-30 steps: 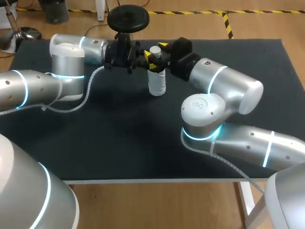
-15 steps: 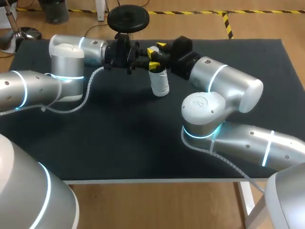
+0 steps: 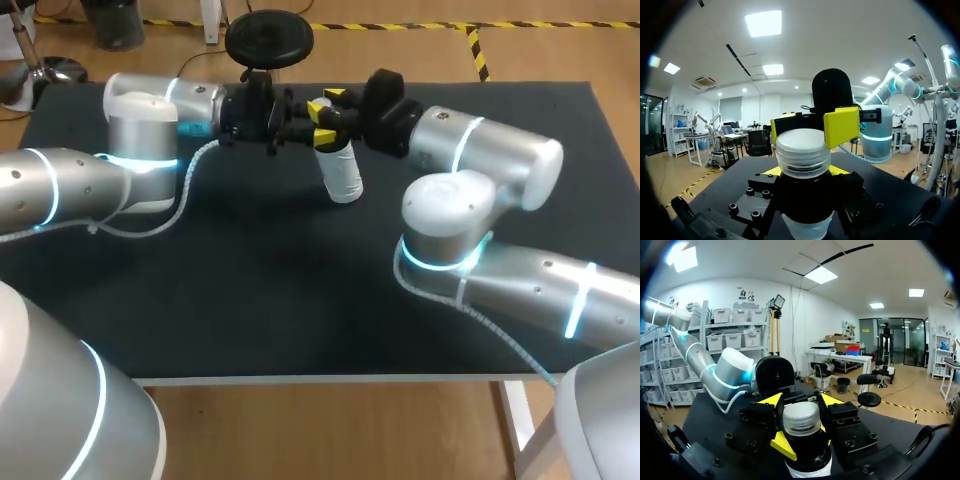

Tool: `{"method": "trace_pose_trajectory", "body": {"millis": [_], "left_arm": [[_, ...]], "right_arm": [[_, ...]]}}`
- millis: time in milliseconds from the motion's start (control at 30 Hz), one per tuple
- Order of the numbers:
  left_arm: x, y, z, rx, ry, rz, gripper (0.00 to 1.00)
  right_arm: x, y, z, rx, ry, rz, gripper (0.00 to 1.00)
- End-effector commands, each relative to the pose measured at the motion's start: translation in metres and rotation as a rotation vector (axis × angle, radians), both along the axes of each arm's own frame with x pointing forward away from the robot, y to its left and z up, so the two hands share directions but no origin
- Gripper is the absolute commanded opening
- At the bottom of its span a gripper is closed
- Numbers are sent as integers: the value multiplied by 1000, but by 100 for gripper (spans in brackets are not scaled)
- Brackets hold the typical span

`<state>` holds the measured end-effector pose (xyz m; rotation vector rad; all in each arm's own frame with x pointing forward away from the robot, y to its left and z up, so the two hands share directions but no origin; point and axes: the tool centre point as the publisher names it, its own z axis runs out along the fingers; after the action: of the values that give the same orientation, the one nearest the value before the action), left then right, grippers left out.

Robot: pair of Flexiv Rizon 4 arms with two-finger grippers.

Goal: Unscrew the bottle cap

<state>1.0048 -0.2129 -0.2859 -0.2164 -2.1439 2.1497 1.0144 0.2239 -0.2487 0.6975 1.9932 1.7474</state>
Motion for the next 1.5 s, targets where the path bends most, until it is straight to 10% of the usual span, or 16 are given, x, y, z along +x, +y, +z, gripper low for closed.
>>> {"method": "trace_pose_trajectory", "body": {"millis": [33, 633, 1500], "left_arm": [[-1, 0, 3, -2, 0, -6, 0], [-1, 0, 3, -2, 0, -6, 0], [-1, 0, 3, -2, 0, -6, 0]], "right_arm": [[8, -16, -1, 0, 11, 105, 0], [14, -24, -9, 187, 12, 630, 0], [-6, -21, 5, 200, 49, 1252, 0]]}}
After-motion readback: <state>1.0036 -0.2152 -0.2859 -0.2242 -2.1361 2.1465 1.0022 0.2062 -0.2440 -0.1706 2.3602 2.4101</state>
